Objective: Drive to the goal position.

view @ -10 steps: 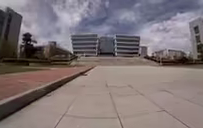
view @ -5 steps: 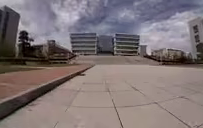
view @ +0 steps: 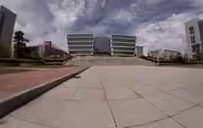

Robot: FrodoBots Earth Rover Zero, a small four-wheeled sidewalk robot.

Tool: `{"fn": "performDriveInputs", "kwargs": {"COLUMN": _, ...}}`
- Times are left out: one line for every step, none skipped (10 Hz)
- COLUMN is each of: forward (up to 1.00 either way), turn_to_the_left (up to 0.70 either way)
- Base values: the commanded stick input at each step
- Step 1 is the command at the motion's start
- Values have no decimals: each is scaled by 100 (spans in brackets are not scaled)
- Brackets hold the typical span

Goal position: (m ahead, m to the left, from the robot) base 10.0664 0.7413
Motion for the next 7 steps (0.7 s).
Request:
{"fn": "performDriveInputs", "kwargs": {"forward": 100, "turn_to_the_left": 0}}
{"fn": "performDriveInputs", "kwargs": {"forward": 100, "turn_to_the_left": 0}}
{"fn": "performDriveInputs", "kwargs": {"forward": 100, "turn_to_the_left": 0}}
{"fn": "performDriveInputs", "kwargs": {"forward": 100, "turn_to_the_left": 0}}
{"fn": "performDriveInputs", "kwargs": {"forward": 100, "turn_to_the_left": 0}}
{"fn": "performDriveInputs", "kwargs": {"forward": 100, "turn_to_the_left": 0}}
{"fn": "performDriveInputs", "kwargs": {"forward": 100, "turn_to_the_left": 0}}
